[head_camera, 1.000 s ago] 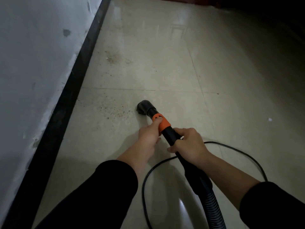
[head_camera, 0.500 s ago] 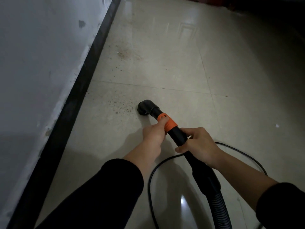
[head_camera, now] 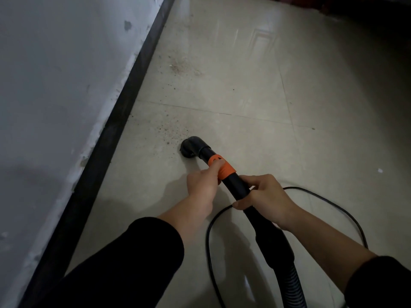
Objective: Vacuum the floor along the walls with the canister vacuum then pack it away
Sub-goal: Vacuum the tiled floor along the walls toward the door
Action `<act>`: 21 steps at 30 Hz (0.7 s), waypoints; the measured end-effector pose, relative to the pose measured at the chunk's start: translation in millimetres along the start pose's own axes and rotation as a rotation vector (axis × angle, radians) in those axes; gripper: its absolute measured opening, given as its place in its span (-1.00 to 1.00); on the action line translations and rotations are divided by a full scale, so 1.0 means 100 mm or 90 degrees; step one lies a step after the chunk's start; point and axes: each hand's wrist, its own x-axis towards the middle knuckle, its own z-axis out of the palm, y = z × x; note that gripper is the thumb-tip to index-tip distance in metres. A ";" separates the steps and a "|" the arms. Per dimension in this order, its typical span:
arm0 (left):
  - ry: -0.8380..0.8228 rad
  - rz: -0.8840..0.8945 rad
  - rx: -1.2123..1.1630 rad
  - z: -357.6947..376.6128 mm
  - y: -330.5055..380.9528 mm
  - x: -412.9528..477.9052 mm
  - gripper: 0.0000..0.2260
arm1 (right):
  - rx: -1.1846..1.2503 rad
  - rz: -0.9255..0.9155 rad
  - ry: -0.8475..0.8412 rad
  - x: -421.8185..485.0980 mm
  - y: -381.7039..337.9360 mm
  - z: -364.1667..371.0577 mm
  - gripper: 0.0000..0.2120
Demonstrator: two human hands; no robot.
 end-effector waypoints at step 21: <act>0.121 0.035 -0.081 -0.72 -0.01 0.06 -0.73 | -0.104 -0.090 -0.069 0.06 -0.31 0.64 -0.63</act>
